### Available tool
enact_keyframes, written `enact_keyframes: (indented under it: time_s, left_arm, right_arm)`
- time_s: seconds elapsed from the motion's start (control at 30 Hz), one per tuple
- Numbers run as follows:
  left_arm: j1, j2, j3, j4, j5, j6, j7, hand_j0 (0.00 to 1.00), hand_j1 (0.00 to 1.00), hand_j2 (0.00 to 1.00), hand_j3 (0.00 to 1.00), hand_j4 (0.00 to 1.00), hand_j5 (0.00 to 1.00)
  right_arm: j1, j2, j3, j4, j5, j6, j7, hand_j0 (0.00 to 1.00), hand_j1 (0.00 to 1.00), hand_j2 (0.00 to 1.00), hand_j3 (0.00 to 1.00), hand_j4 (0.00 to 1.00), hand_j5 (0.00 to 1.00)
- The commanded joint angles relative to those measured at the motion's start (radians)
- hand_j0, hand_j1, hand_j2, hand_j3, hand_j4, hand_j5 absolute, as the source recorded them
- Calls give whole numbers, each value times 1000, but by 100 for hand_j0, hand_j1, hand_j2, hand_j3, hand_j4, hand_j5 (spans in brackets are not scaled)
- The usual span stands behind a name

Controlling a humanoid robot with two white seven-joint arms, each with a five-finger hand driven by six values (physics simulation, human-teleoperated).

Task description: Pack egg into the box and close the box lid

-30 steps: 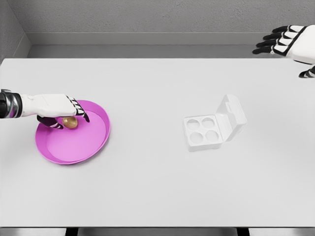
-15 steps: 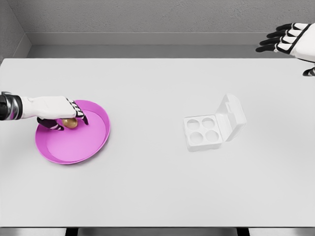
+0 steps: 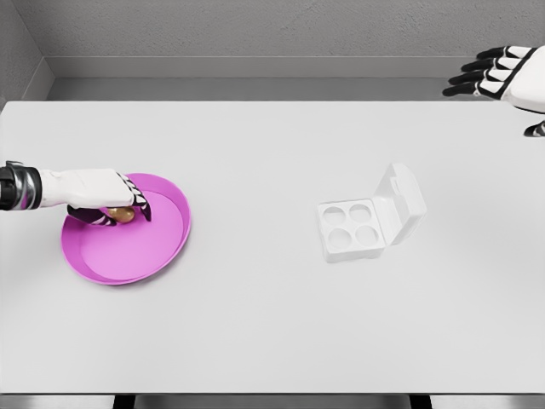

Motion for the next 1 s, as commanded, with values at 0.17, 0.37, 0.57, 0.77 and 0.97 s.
enact_keyframes:
  time_s: [0.17, 0.37, 0.57, 0.77, 0.97]
  left_arm:
    - [0, -4, -1, 0, 1, -1, -1, 54, 54, 54, 54, 54, 54]
    - [0, -8, -1, 0, 2, -1, -1, 44, 44, 44, 44, 44, 44]
    - [-3, -4, 1, -6, 11, -1, -1, 40, 40, 40, 40, 40, 40]
    - [-9, 6, 2, -9, 94, -1, -3, 40, 40, 40, 40, 40, 40]
    - [-17, 11, 7, -82, 140, -1, -3, 40, 40, 40, 40, 40, 40]
  right_arm:
    - [-2, -19, 19, -43, -3, 3, -1, 100, 100, 100, 100, 100, 100]
    - [-26, -3, 103, -54, 1, 3, -1, 100, 100, 100, 100, 100, 100]
    - [-38, 4, 120, -65, 1, 3, -1, 100, 100, 100, 100, 100, 100]
    - [-38, 6, 120, -65, 1, 3, -1, 100, 100, 100, 100, 100, 100]
    - [-40, 6, 120, -65, 1, 3, -1, 100, 100, 100, 100, 100, 100]
